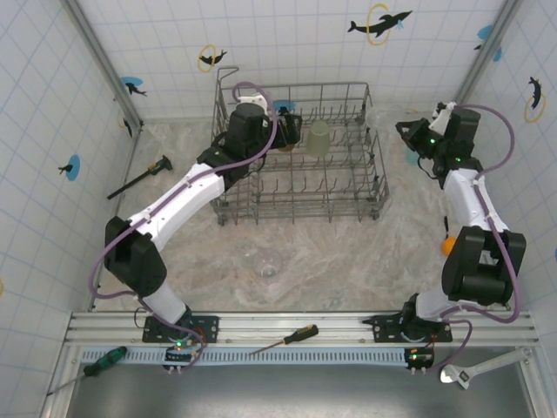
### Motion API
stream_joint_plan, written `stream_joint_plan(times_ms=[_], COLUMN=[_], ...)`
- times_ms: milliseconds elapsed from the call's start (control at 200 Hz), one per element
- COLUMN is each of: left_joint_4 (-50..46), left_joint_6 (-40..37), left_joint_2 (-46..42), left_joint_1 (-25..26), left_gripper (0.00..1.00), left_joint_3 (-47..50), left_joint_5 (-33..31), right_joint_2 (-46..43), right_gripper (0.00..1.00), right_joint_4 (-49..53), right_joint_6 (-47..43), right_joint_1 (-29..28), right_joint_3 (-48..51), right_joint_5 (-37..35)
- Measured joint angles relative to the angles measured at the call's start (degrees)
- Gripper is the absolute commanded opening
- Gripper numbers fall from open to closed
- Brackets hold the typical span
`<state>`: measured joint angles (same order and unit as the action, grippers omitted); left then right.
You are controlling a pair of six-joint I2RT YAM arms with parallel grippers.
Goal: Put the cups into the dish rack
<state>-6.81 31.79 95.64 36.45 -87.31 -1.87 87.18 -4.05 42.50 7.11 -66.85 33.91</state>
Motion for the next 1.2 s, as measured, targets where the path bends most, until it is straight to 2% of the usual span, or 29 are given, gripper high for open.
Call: stream_joint_plan(times_ms=[335, 495, 856, 1196], left_joint_4=[1.7, 4.4, 11.4, 16.5], left_joint_6=[5.0, 9.9, 22.6, 31.6], left_joint_2=[5.1, 6.1, 10.1, 14.8], left_joint_1=[0.0, -0.1, -0.1, -0.2], left_gripper=[0.98, 0.98, 0.98, 0.98], left_joint_3=[-5.2, -5.5, -6.7, -8.5], left_joint_5=[4.3, 7.6, 13.4, 15.7], right_joint_2=[5.4, 8.1, 9.0, 10.5], right_gripper=[0.0, 0.0, 0.0, 0.0], right_joint_4=[-19.3, -28.1, -41.6, -47.9], right_joint_6=[12.2, 18.1, 26.1, 29.9], right_joint_1=[-5.1, -6.6, -9.4, -10.6], right_joint_3=[4.7, 6.9, 8.5, 9.3], right_joint_5=[5.5, 7.2, 8.7, 9.3])
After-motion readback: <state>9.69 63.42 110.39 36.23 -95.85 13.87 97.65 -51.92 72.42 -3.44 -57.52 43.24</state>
